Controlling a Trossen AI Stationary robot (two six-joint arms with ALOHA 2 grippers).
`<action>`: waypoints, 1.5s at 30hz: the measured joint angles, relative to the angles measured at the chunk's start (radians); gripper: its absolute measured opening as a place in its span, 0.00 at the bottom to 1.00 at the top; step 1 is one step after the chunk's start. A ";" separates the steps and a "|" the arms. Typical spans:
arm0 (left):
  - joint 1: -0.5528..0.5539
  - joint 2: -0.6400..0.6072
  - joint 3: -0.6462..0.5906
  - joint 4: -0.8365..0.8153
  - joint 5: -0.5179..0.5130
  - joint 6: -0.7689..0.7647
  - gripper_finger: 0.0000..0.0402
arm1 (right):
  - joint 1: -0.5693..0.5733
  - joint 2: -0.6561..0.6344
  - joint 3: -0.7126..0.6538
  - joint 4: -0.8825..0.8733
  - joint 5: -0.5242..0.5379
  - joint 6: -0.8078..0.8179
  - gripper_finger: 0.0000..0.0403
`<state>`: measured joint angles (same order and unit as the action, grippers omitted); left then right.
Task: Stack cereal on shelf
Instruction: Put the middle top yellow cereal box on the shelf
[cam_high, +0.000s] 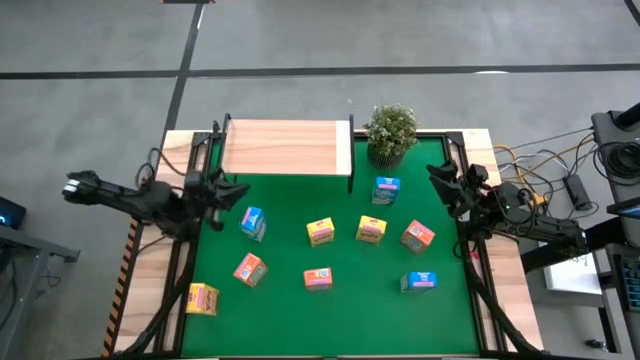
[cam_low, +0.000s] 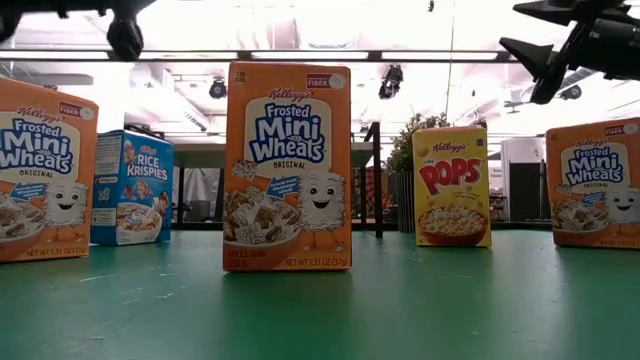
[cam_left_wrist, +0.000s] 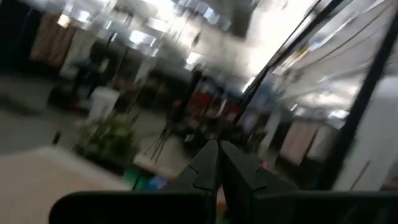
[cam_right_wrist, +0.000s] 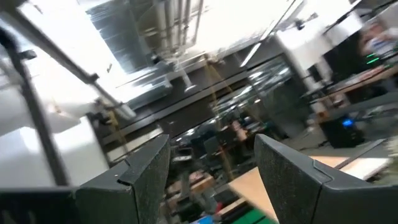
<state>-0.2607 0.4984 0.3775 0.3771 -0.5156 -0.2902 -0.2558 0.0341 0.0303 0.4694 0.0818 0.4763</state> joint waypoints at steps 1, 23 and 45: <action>0.000 0.023 0.051 -0.099 -0.003 -0.038 0.00 | 0.000 0.000 0.000 0.000 0.038 -0.019 0.56; 0.001 0.610 0.821 -1.615 0.176 -0.992 0.00 | 0.000 0.000 0.001 0.052 0.587 -0.318 0.56; 0.021 0.798 0.845 -1.206 0.346 -0.867 0.00 | 0.000 0.007 0.002 0.332 0.251 -0.479 0.56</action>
<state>-0.2393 1.2967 1.2227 -0.8286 -0.1692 -1.1576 -0.2558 0.0414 0.0326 0.8011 0.3325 -0.0029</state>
